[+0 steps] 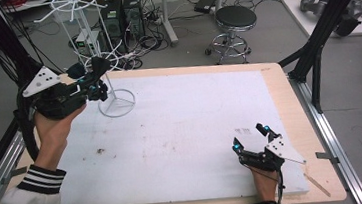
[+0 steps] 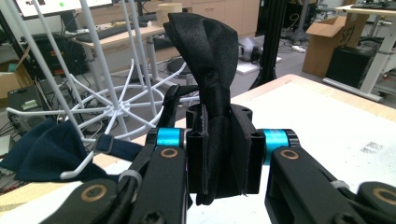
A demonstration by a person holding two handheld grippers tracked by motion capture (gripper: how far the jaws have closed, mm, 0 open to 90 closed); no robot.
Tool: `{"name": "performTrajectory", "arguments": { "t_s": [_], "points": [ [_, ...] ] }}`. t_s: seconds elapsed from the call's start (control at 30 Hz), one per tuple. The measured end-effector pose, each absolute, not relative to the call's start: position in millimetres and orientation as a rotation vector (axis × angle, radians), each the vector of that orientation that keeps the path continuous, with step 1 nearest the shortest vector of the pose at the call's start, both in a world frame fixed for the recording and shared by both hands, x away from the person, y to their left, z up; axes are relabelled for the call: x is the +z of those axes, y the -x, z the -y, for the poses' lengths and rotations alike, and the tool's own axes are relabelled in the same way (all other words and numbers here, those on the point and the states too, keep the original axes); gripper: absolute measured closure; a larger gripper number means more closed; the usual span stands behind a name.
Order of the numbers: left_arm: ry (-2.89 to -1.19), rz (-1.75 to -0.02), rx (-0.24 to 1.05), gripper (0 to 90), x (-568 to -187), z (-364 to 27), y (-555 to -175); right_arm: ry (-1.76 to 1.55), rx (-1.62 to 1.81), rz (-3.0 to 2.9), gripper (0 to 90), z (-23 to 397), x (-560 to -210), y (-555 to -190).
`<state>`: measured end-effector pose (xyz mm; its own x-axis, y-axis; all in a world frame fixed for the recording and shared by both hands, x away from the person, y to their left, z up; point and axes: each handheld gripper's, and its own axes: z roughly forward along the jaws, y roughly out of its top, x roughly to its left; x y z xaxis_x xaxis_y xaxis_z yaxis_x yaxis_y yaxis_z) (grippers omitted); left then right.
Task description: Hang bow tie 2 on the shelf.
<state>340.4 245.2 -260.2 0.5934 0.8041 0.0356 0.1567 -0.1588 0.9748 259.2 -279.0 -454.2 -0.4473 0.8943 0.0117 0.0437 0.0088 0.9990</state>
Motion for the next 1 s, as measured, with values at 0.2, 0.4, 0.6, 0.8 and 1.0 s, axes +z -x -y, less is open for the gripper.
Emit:
{"name": "performTrajectory", "arguments": {
  "t_s": [0.2, 0.4, 0.6, 0.8, 1.0],
  "points": [
    [-1.659, -0.822, 0.697, 76.9, -258, -240, -345, -0.989, 1.523, -1.578, 5.8, 279, -454, -259],
    [-1.659, -0.845, 0.692, 76.9, -261, -236, -350, -0.99, 1.524, -1.578, 5.8, 279, -454, -259],
    [-1.657, -0.844, 0.693, 76.9, -256, -230, -351, -0.991, 1.524, -1.578, 5.8, 279, -454, -259],
    [-1.655, -0.862, 0.685, 76.9, -254, -225, -354, -0.99, 1.524, -1.578, 5.8, 279, -454, -259],
    [-1.658, -0.883, 0.669, 76.9, -256, -222, -359, -0.992, 1.526, -1.578, 5.8, 279, -454, -259]
  ]
}}
